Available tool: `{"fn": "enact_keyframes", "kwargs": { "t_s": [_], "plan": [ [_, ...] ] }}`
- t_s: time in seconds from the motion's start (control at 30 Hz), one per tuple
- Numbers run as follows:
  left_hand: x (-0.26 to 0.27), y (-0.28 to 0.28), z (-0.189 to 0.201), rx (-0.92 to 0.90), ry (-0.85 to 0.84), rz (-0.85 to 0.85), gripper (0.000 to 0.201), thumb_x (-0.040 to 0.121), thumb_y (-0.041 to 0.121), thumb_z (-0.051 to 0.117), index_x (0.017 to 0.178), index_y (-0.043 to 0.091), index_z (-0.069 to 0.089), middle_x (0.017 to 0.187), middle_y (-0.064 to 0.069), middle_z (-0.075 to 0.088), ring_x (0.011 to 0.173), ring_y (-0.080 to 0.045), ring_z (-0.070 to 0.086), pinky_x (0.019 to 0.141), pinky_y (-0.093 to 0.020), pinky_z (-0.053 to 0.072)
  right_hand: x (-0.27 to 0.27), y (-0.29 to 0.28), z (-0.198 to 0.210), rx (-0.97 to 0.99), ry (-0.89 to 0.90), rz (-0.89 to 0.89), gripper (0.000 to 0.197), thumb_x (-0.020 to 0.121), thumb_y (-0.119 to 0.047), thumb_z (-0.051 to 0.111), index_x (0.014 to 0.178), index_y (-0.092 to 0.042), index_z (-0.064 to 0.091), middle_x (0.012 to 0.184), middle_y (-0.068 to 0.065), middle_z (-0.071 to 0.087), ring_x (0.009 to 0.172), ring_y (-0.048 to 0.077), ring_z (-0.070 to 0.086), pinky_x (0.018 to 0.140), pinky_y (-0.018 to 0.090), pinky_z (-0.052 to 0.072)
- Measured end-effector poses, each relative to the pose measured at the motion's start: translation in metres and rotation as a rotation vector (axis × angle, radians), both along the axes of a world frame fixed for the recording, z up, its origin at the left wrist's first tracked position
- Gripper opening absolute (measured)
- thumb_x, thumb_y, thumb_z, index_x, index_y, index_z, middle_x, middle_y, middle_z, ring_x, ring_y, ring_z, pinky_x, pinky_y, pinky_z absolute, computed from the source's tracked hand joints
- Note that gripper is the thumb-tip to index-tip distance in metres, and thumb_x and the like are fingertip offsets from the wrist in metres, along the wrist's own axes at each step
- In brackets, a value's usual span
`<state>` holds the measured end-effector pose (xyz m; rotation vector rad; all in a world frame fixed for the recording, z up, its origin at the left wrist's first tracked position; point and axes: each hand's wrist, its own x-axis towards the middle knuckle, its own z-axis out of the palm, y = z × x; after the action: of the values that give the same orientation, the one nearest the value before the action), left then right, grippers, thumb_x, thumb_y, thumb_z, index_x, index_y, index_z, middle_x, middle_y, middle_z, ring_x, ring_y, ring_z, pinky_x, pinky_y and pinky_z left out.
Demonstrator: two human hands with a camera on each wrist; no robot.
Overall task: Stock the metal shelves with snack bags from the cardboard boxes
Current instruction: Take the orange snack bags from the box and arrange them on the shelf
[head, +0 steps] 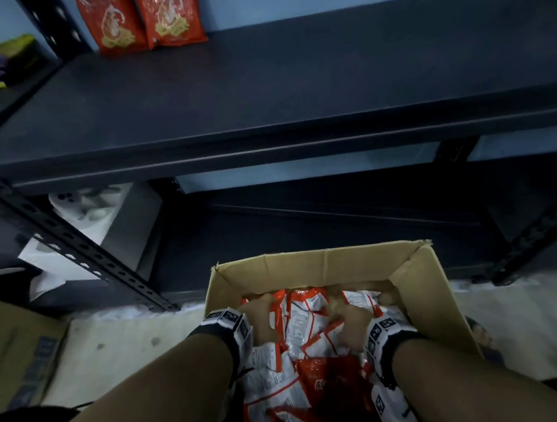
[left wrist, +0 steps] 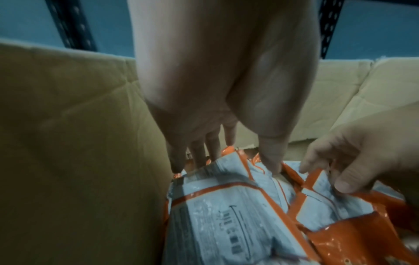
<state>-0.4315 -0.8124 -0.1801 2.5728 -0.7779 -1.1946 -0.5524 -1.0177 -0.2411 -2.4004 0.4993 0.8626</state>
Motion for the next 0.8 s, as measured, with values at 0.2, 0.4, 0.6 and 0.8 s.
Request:
{"fn": "enact_keyframes", "kwargs": {
  "t_s": [0.2, 0.4, 0.6, 0.8],
  "plan": [
    [0.005, -0.002, -0.011, 0.080, 0.059, -0.071, 0.029, 0.095, 0.013, 0.068, 0.123, 0.007, 0.067, 0.116, -0.001, 0.067, 0.090, -0.005, 0.057, 0.063, -0.007, 0.045, 0.000, -0.007, -0.009, -0.026, -0.037, -0.070, 0.038, 0.098, -0.024, 0.066, 0.135, -0.016, 0.065, 0.140, 0.005, 0.061, 0.128, 0.022, 0.058, 0.099, 0.022, 0.044],
    [0.013, -0.007, 0.010, 0.053, -0.080, -0.033, 0.014, 0.081, 0.025, 0.083, 0.090, 0.018, 0.075, 0.093, 0.002, 0.075, 0.088, -0.016, 0.071, 0.084, -0.032, 0.059, 0.012, -0.008, 0.034, -0.055, -0.085, -0.084, 0.015, 0.084, -0.026, 0.078, 0.073, -0.021, 0.069, 0.080, -0.004, 0.069, 0.084, 0.018, 0.069, 0.077, 0.030, 0.057],
    [0.026, -0.025, 0.074, -0.072, -0.192, -0.100, 0.011, 0.079, 0.027, 0.085, 0.080, 0.024, 0.074, 0.086, 0.006, 0.075, 0.074, -0.005, 0.064, 0.068, -0.018, 0.048, 0.036, -0.021, 0.122, -0.104, -0.211, 0.006, 0.026, 0.081, -0.019, 0.082, 0.066, -0.020, 0.060, 0.069, -0.002, 0.061, 0.067, 0.014, 0.057, 0.059, 0.023, 0.043],
    [0.039, -0.036, 0.161, -0.127, -0.242, -0.136, 0.013, 0.082, 0.025, 0.084, 0.082, 0.015, 0.076, 0.077, -0.003, 0.076, 0.064, -0.008, 0.064, 0.067, -0.022, 0.055, 0.039, -0.035, 0.229, -0.134, -0.377, 0.036, 0.021, 0.080, -0.018, 0.083, 0.068, -0.019, 0.066, 0.069, -0.005, 0.065, 0.067, 0.011, 0.059, 0.061, 0.025, 0.046]
  ]
}}
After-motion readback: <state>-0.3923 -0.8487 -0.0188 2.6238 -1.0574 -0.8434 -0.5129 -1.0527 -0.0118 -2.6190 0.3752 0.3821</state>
